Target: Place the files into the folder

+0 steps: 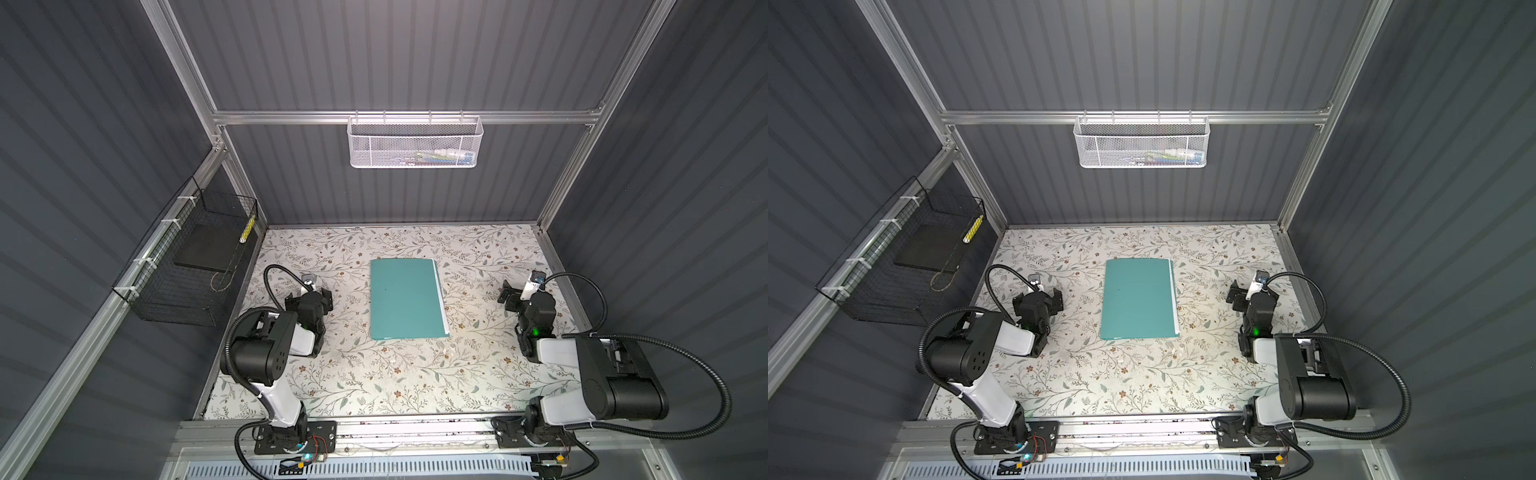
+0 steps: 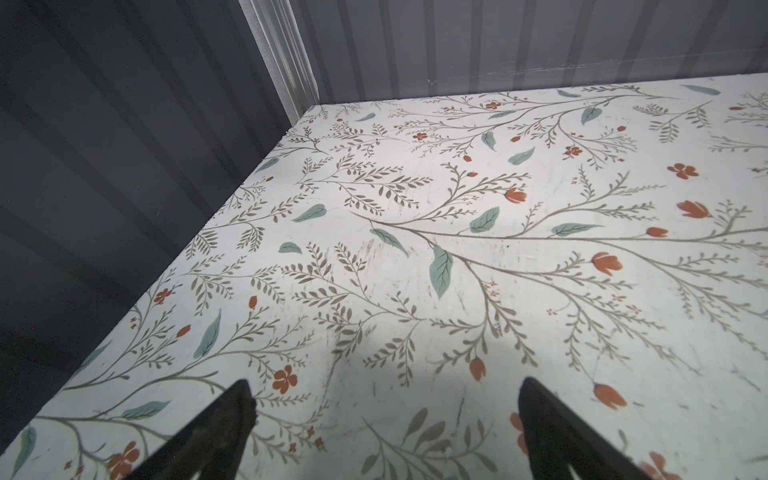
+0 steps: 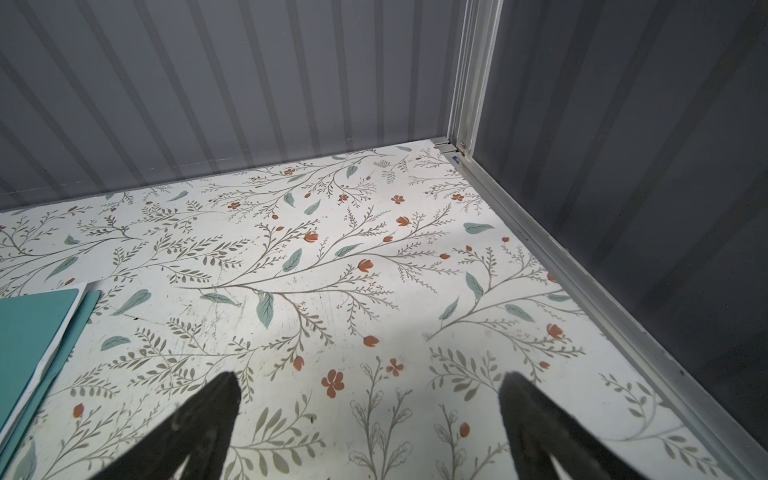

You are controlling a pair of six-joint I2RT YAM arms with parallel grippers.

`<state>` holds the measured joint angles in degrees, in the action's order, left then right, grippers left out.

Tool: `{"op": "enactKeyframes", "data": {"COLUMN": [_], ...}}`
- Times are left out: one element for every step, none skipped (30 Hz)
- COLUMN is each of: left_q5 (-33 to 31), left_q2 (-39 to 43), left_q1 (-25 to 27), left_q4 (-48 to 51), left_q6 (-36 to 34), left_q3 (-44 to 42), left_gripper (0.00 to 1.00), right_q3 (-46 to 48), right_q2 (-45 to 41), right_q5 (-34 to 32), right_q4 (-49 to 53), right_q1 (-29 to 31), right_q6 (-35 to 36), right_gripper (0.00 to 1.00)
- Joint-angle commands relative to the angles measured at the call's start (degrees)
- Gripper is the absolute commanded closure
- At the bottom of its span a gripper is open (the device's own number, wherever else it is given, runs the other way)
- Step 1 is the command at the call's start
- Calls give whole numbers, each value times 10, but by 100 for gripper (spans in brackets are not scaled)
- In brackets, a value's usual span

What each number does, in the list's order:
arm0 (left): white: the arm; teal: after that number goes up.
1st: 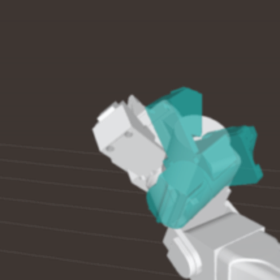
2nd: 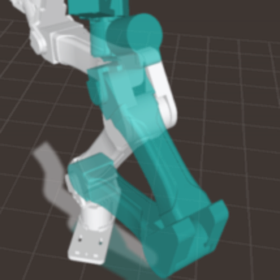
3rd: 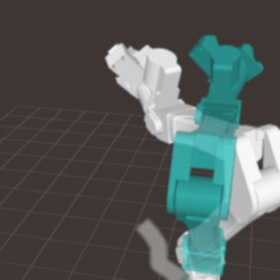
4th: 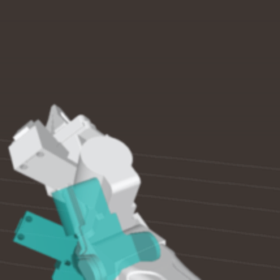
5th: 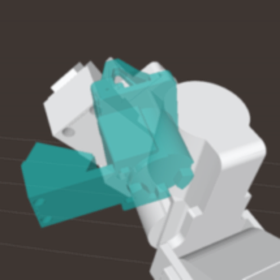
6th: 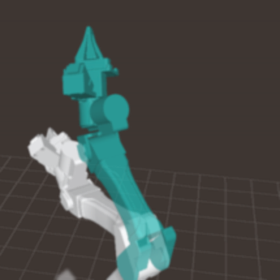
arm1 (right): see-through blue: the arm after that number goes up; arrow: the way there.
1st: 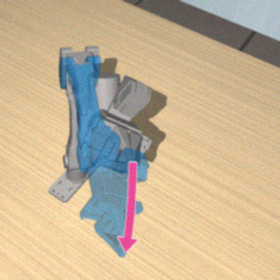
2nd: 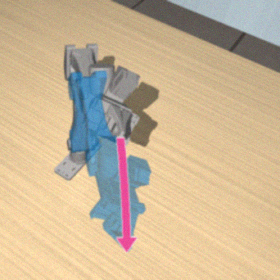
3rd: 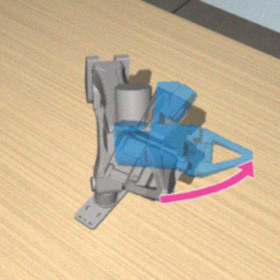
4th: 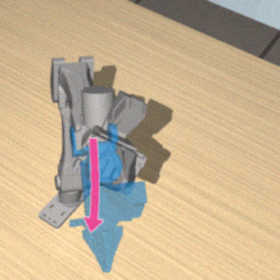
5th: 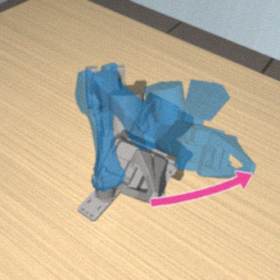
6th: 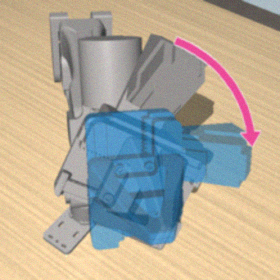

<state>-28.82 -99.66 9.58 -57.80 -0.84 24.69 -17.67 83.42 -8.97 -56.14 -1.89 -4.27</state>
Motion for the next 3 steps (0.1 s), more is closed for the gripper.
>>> {"op": "enactKeyframes", "data": {"left_q5": [2, 2, 2], "left_q2": [7, 7, 7], "left_q1": [-4, -4, -4], "left_q4": [2, 1, 1], "left_q6": [7, 7, 7], "left_q3": [3, 3, 3], "left_gripper": [0, 0, 1], "right_q3": [-10, -10, -8], "right_q2": [5, 5, 4], "right_q5": [6, 6, 6], "right_q4": [-1, -2, -4], "right_q1": [-3, -3, -3], "right_q6": [-1, -2, -2], "right_gripper": [1, 1, 1]}}
